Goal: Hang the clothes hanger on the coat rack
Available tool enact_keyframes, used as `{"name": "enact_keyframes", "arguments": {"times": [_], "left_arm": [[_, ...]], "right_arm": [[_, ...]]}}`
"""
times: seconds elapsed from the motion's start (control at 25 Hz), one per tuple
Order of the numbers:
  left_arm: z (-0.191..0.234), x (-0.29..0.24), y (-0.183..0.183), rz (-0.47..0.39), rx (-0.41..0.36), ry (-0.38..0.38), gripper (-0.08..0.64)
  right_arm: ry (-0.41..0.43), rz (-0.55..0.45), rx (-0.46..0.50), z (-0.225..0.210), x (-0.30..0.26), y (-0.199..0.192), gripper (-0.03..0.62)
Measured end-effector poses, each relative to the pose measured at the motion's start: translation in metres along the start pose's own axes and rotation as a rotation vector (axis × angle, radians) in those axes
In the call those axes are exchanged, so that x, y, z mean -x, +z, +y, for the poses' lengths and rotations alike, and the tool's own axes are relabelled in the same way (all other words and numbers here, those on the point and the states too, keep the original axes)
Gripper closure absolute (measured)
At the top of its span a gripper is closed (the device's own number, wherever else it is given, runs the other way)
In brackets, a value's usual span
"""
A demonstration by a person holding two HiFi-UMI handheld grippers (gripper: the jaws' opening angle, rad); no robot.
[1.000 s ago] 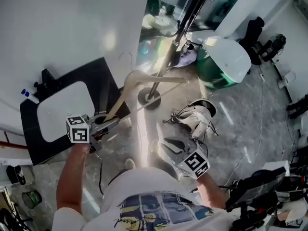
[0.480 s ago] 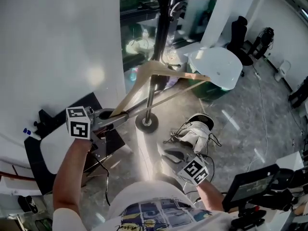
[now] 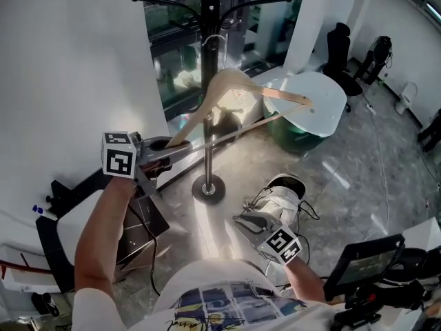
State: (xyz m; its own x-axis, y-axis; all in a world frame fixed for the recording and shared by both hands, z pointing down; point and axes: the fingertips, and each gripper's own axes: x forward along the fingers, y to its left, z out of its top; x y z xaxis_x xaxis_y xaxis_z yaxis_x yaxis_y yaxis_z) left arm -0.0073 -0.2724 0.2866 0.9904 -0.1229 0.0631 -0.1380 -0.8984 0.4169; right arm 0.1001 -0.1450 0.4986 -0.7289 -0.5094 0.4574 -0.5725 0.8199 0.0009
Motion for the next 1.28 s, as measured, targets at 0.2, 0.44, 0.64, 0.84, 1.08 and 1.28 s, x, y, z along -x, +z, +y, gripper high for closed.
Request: {"name": "enact_keyframes", "arguments": {"times": [0.2, 0.44, 0.64, 0.84, 1.08, 1.28], "left_arm": [[0.033, -0.016, 0.011, 0.006, -0.002, 0.035, 0.554], [0.081, -0.014, 0.009, -0.013, 0.005, 0.094, 0.554], [0.104, -0.017, 0.004, -0.037, 0.010, 0.136, 0.554], [0.138, -0.013, -0.005, -0.028, -0.002, 0.182, 0.552], [0.159, -0.017, -0.003, -0.028, -0.035, 0.206, 0.549], [0.177, -0.017, -0.001, -0.034, -0.086, 0.254, 0.542]], "right_arm": [[-0.009, 0.008, -0.009, -0.038, 0.014, -0.010, 0.514], [-0.008, 0.019, 0.005, -0.077, 0.026, -0.015, 0.514], [-0.003, 0.012, 0.022, -0.101, 0.031, -0.017, 0.514], [-0.001, 0.009, 0.011, -0.116, 0.035, -0.025, 0.514], [-0.002, 0.010, -0.016, -0.131, 0.037, -0.035, 0.514], [-0.007, 0.001, -0.032, -0.146, 0.040, -0.041, 0.514]]}}
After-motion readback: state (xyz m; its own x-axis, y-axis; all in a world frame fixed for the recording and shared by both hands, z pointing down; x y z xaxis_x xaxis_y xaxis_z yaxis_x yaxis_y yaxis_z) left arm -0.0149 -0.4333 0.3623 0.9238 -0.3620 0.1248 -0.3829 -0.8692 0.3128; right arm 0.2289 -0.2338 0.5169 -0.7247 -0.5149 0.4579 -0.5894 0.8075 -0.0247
